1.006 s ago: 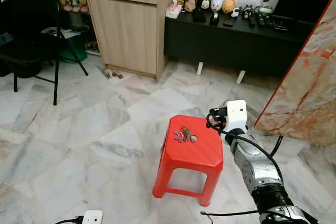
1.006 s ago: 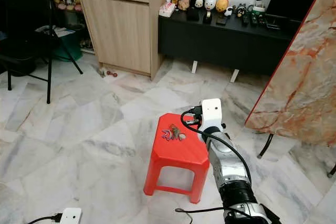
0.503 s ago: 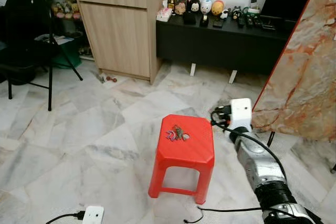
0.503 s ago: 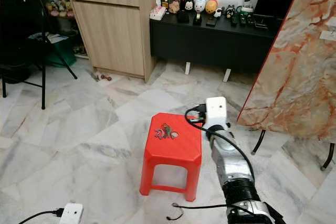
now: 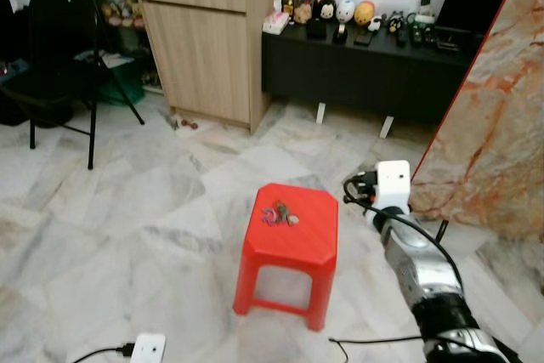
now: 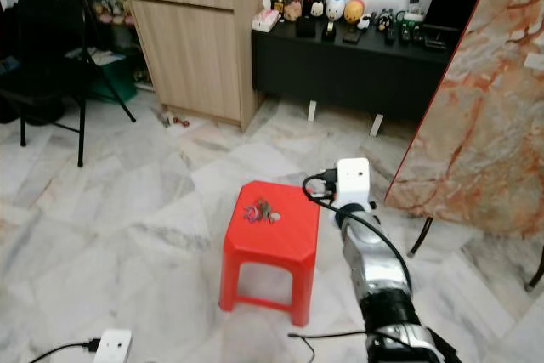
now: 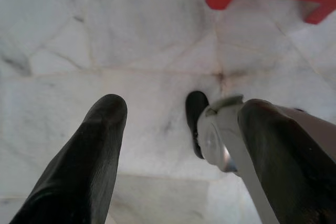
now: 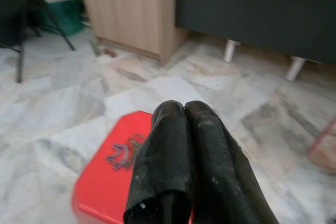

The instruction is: Hang keys on a hook

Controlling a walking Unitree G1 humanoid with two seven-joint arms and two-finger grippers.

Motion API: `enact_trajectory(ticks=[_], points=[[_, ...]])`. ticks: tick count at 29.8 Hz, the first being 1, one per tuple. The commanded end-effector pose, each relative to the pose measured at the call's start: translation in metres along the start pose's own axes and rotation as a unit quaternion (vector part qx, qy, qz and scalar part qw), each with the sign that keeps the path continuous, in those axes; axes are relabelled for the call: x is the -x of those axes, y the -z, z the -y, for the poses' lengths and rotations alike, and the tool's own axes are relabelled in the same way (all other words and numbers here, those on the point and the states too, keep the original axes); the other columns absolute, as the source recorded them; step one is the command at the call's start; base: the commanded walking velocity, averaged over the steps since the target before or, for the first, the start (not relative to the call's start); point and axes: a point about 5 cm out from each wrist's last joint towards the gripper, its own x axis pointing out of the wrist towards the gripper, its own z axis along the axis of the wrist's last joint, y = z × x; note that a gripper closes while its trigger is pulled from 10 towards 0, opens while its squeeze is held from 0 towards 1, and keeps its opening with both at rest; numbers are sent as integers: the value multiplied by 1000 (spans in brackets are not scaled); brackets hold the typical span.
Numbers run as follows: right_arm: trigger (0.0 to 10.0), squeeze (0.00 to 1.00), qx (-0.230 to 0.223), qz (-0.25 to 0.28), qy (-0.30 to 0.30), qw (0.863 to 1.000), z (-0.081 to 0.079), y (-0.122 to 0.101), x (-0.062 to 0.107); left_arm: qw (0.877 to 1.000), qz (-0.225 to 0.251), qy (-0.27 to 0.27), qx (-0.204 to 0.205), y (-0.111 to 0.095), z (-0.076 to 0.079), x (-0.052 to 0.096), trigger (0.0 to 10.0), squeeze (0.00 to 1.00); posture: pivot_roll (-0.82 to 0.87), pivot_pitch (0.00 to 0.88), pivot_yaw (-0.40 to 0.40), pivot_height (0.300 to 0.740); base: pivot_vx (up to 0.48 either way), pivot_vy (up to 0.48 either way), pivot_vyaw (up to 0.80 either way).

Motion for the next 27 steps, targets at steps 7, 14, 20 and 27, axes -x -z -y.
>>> enact_trajectory(ticks=[7,14,20,27], points=[[10000,0,0,0,17,1000,12,-4,1,1000,-9,5,5,6,5,1,10000,0,77,64,-40,740,0,-264,0],[10000,0,-2,1,24,1000,14,-5,1,1000,-8,6,7,5,5,1,10000,0,74,71,-40,740,0,-262,0],[10000,0,-5,-7,29,1000,15,-4,1,1000,-4,6,8,2,5,0,10000,0,72,76,-39,740,0,-264,-83],[10000,0,-5,-11,28,1000,15,-5,0,1000,1,6,7,-1,5,-1,10000,0,74,75,-39,740,0,-263,-701]])
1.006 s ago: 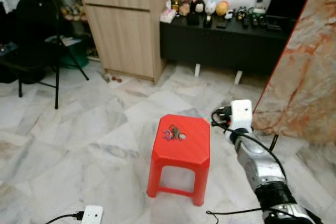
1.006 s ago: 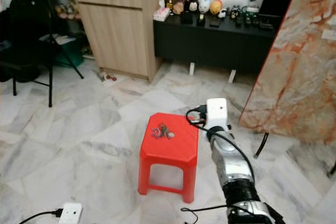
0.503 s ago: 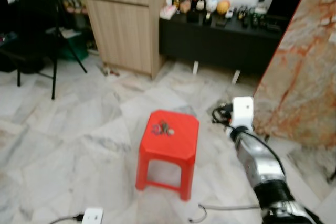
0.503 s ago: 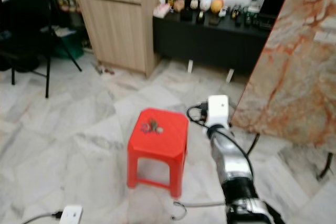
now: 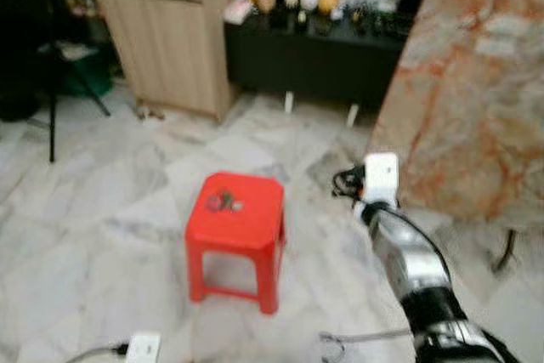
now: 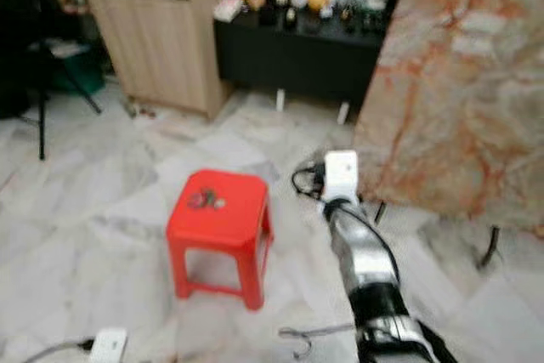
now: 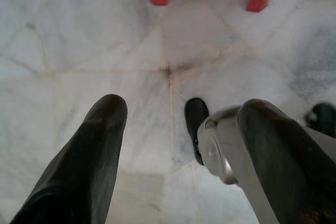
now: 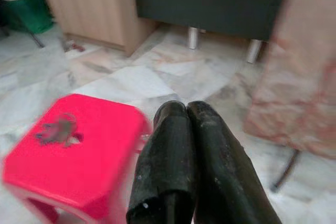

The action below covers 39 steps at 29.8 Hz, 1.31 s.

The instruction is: Hang keys on a hook

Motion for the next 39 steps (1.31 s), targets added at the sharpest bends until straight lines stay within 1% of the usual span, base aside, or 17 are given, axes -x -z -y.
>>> enact_trajectory(ticks=[1,6,8,16,17,20,24,25,27,28,29,30,32,36,37,38,39], points=[[10000,0,-2,-9,19,1000,12,4,3,1000,-1,14,4,2,10,0,10000,0,73,70,-39,740,0,-247,-712],[10000,0,-2,-6,17,1000,10,3,4,1000,11,15,1,-1,9,0,10000,0,72,59,-38,740,0,-49,-259],[10000,0,-6,0,9,1000,5,-1,2,999,48,20,-11,-14,6,-1,10000,0,82,47,-36,740,0,0,0],[10000,0,-2,1,-15,1000,-5,-5,1,992,123,24,-27,-47,-3,-2,10000,0,86,38,-31,740,0,0,0],[10000,0,2,-3,-26,1000,-8,-6,1,986,157,33,-43,-63,-5,-2,10000,0,83,31,-26,740,0,0,0],[10000,0,8,-11,-39,999,-10,-6,2,979,190,43,-61,-82,-6,-1,10000,0,84,27,-26,740,0,0,0],[10000,0,31,-20,-91,995,-20,-11,5,960,257,73,-86,-116,0,7,10000,0,85,18,-27,740,0,0,0],[10000,0,31,-20,-91,995,-20,-11,5,960,257,73,-86,-116,0,7,10000,0,85,18,-27,740,0,0,0],[10000,0,54,-24,-112,992,-22,-13,6,948,292,83,-98,-134,4,12,10000,0,87,21,-30,740,0,0,0],[10000,0,54,-24,-112,992,-22,-13,6,948,292,83,-98,-134,4,12,10000,0,87,21,-30,740,0,0,0],[10000,0,78,-38,-142,986,-23,-16,8,932,331,97,-108,-157,10,21,10000,0,84,36,-33,740,0,0,0],[10000,0,96,-47,-164,981,-24,-18,10,922,353,108,-116,-171,15,28,10000,0,84,38,-33,740,0,0,0],[10000,0,109,-49,-179,977,-25,-19,10,919,357,115,-124,-174,18,30,10000,0,82,41,-32,740,0,0,0],[10000,0,183,-73,-254,947,-30,-19,17,901,362,183,-153,-184,36,39,10000,0,74,50,-29,740,0,0,0],[10000,0,183,-73,-254,947,-30,-19,17,901,362,183,-153,-184,36,39,10000,0,74,50,-29,740,0,0,0],[10000,0,201,-72,-278,936,-31,-22,19,897,360,204,-154,-185,40,41,10000,0,74,56,-31,740,0,0,0],[10000,0,201,-72,-278,936,-31,-22,19,897,360,204,-154,-185,40,41,10000,0,74,56,-31,740,0,0,0]])
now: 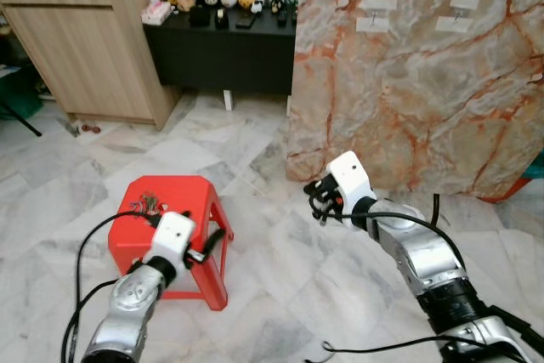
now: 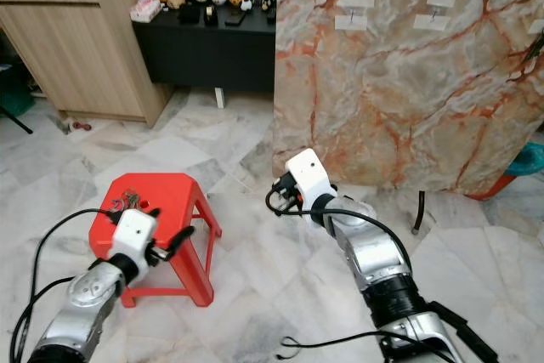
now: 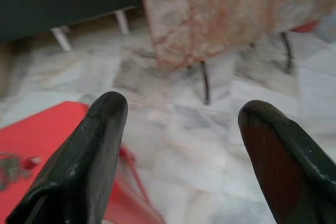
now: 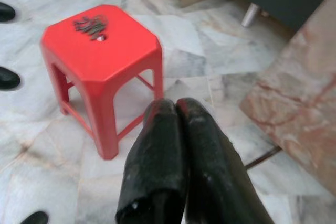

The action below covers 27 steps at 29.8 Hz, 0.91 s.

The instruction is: Hang keys on a hook

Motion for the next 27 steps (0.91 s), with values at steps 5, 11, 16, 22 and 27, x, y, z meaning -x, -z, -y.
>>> enact_trajectory(ticks=[5,11,16,22,27], points=[[10000,0,67,21,-119,990,-15,-18,10,998,-11,65,22,-6,8,4,10000,0,68,66,-33,740,0,0,0],[10000,0,122,15,-248,961,-40,-14,22,984,-16,174,37,-19,26,11,10000,0,75,74,-30,740,0,0,0],[10000,0,141,16,-314,939,-56,-14,30,975,-10,217,46,-28,30,13,10000,0,73,101,-26,740,0,0,0],[10000,0,136,16,-305,943,-54,-13,32,969,-16,245,27,-32,36,17,10000,0,63,141,-11,740,0,0,0],[10000,0,132,24,-282,950,-45,-20,34,963,-38,265,26,-32,38,22,10000,0,63,183,12,740,0,0,0]])
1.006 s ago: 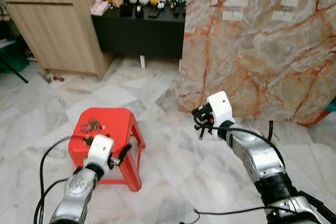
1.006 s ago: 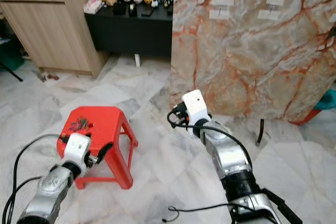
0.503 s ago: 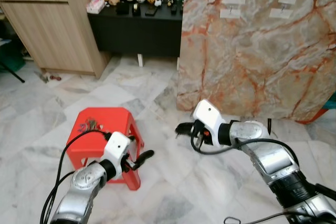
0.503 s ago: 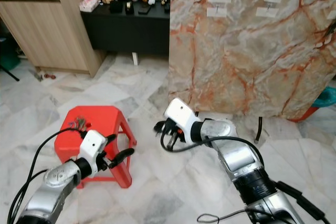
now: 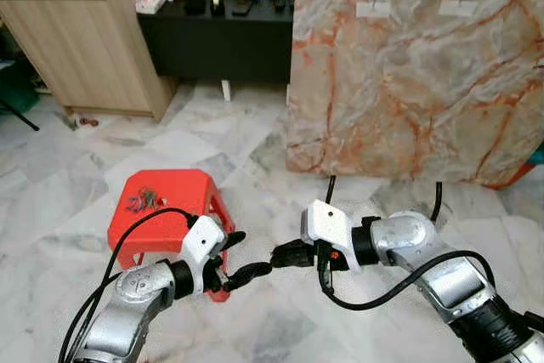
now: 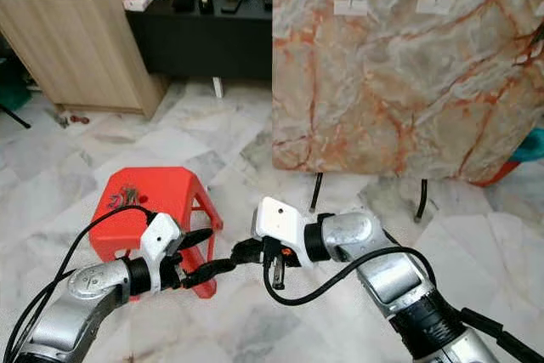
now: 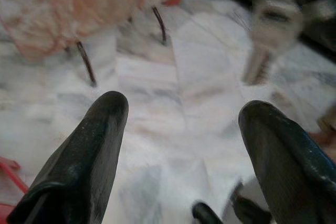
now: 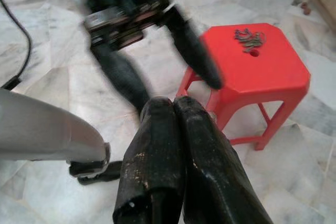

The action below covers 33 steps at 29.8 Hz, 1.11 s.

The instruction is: Hang keys on a hook

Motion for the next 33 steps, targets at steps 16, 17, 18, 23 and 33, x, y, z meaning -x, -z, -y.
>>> enact_trajectory(ticks=[16,17,18,23,33], points=[[10000,0,-7,35,56,998,10,-10,9,1000,-16,10,-17,-7,2,5,10000,0,68,151,30,740,0,0,0],[10000,0,-10,41,58,997,11,-11,9,1000,-16,6,-16,-6,2,5,10000,0,68,151,30,740,0,0,0],[10000,0,-11,44,57,997,10,-12,8,1000,-16,6,-15,-6,2,4,10000,0,63,139,23,740,0,0,0],[10000,0,-5,37,38,999,8,-10,7,1000,-4,-2,-13,-7,2,-2,10000,0,61,75,-19,740,0,0,0],[10000,0,9,27,58,998,18,-4,12,1000,3,-1,-23,-9,4,-2,10000,0,60,5,-51,740,0,0,0]])
